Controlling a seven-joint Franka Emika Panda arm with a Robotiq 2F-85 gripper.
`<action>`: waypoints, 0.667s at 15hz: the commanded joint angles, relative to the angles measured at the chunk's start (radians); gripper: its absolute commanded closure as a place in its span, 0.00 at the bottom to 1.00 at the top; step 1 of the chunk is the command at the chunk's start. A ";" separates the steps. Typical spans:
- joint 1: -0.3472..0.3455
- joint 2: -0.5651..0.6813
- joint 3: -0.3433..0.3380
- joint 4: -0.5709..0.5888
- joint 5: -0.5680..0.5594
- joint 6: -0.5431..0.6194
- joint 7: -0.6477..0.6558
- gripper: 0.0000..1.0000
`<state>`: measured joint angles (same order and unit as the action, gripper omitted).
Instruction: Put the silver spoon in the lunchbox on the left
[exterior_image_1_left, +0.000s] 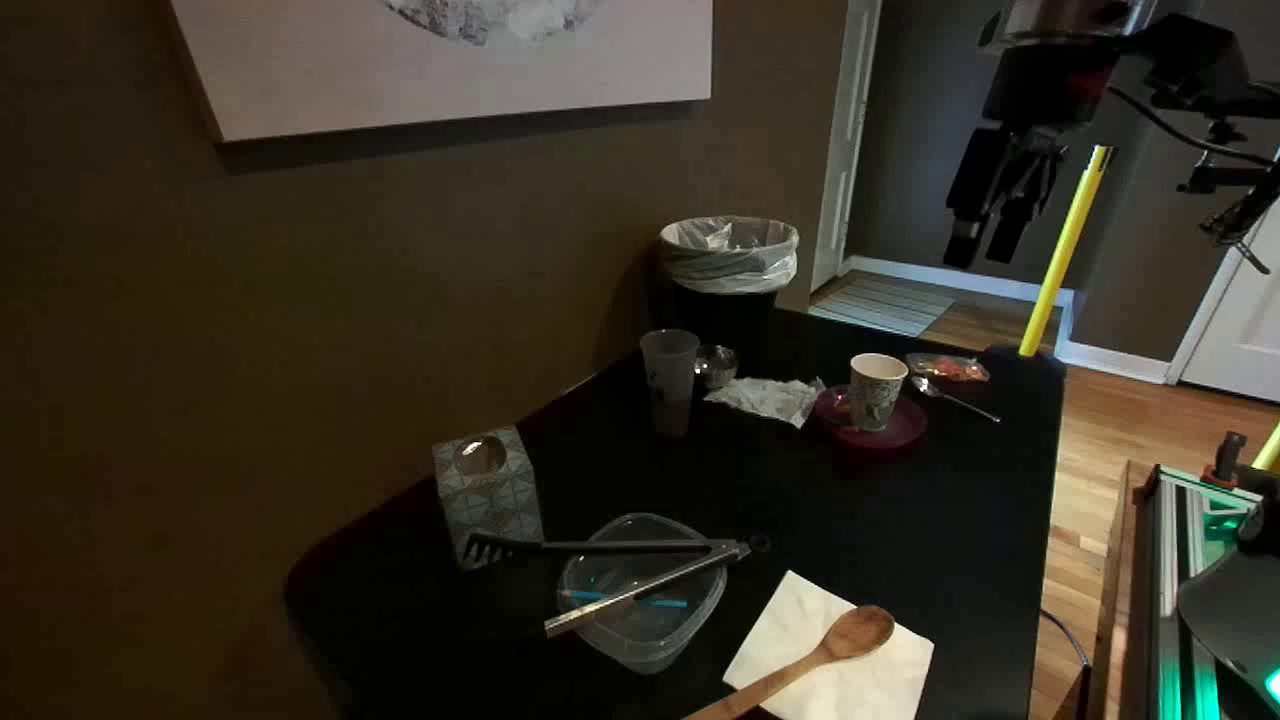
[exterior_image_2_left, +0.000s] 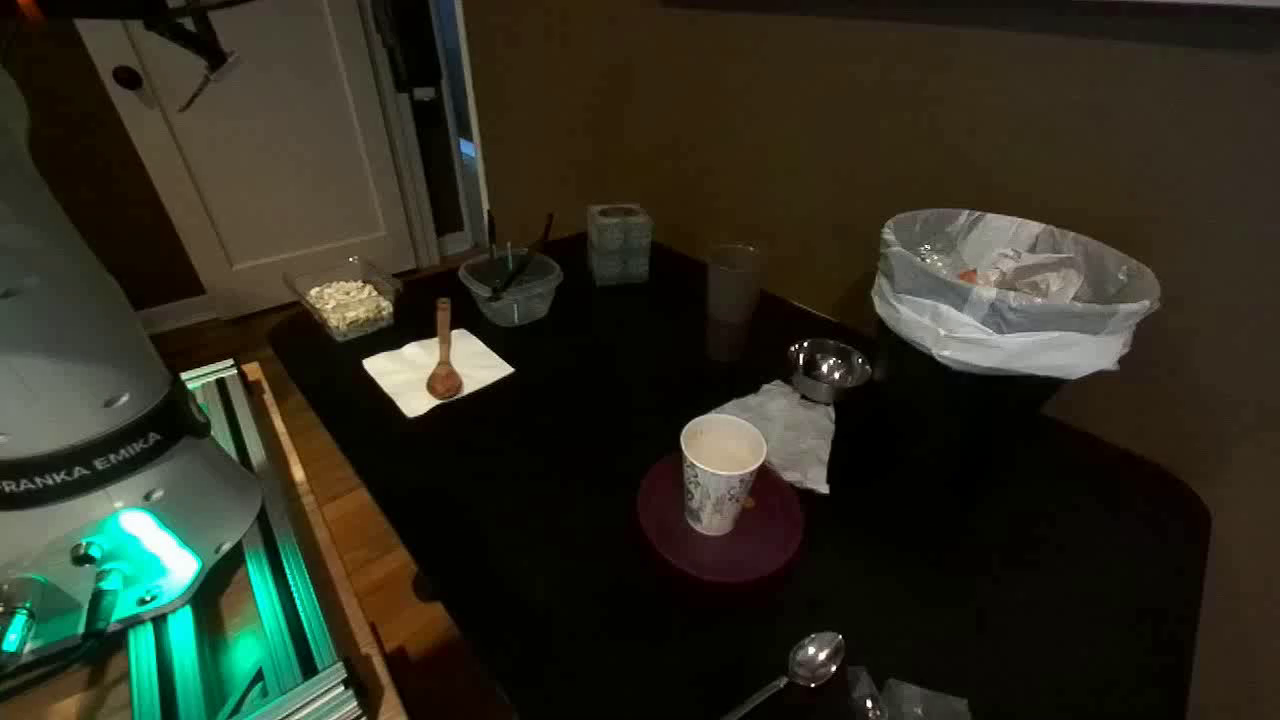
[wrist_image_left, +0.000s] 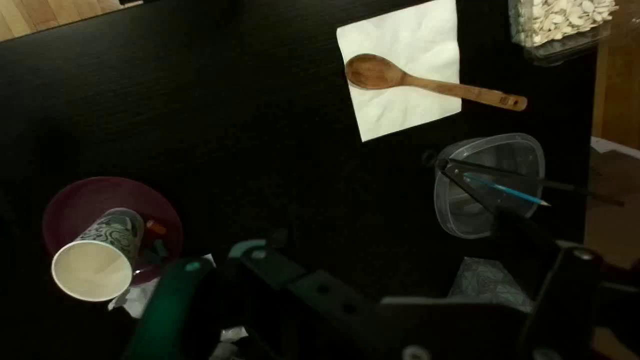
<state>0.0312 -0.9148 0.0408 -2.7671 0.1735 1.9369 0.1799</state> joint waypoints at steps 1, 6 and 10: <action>-0.009 0.001 0.007 -0.007 0.006 -0.005 -0.006 0.00; -0.009 0.020 0.006 -0.018 0.017 0.003 0.004 0.00; -0.059 0.073 -0.010 0.018 -0.002 0.062 0.014 0.00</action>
<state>0.0125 -0.8967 0.0405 -2.7688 0.1738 1.9496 0.1845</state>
